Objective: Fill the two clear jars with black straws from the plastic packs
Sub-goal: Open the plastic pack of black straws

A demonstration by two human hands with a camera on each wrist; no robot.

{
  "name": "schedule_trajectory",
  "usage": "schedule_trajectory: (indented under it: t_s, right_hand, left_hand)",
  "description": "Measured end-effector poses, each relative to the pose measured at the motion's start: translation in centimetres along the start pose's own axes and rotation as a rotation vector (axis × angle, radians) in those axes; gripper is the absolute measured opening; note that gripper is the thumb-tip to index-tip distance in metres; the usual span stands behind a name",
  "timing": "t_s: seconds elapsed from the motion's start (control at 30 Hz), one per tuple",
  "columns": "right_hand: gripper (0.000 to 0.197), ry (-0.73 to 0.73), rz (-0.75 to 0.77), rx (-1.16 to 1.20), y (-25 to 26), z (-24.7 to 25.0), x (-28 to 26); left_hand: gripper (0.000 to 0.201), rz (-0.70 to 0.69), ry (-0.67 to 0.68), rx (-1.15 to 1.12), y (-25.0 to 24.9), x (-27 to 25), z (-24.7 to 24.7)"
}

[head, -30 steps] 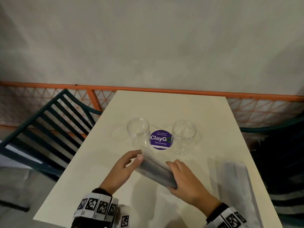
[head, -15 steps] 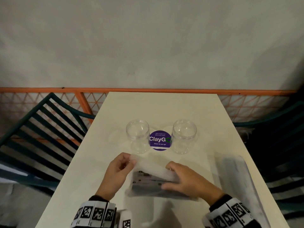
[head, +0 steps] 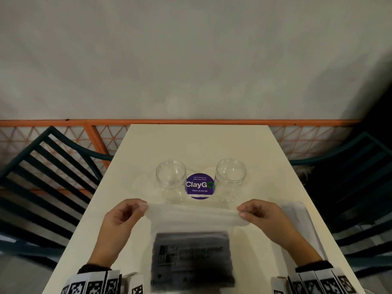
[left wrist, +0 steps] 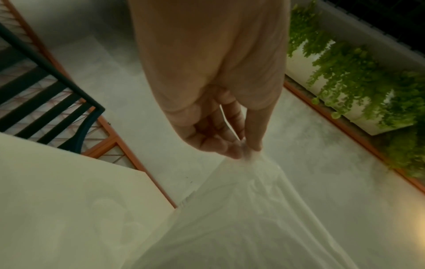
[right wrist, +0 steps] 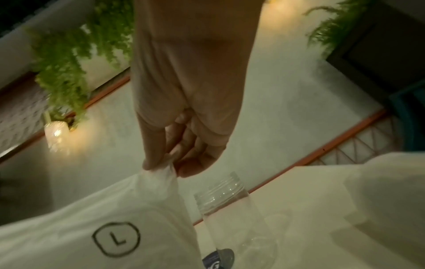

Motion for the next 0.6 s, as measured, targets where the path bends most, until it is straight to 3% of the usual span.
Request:
schedule_trajectory:
  t_s: [0.13,0.2,0.27,0.47,0.6]
  right_hand:
    - [0.028,-0.091,-0.039,0.060,-0.4,0.3,0.2]
    - [0.027,-0.086,-0.060,0.140,-0.2,0.3,0.2]
    - [0.024,-0.066,-0.062,0.194,0.4,0.0,-0.1]
    - [0.024,-0.050,0.051,0.284,2.8,-1.2,-1.3]
    - [0.026,-0.033,0.081,0.307,3.1,-1.3,-2.1]
  left_hand:
    - [0.022,-0.042,0.024,0.236,-0.5,-0.2,-0.3]
    - [0.020,-0.220,0.010,0.578,-2.1,-0.2,-0.7]
    - [0.025,-0.406,0.071,0.738,-3.8,-0.4,-2.6]
    - [0.027,-0.439,0.539,0.635,-3.2,-3.1,-14.1]
    - [0.033,-0.351,0.572,0.584,-1.3,-3.2,-17.0]
Point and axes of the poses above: each hand's wrist, its own x-axis towards the middle knuckle, its own z-axis out of the back of the hand, y = z × x, the point moved 5 cm from there along x, towards the middle knuckle, and after that the axes turned 15 degrees about -x, right-handed, at the moved point
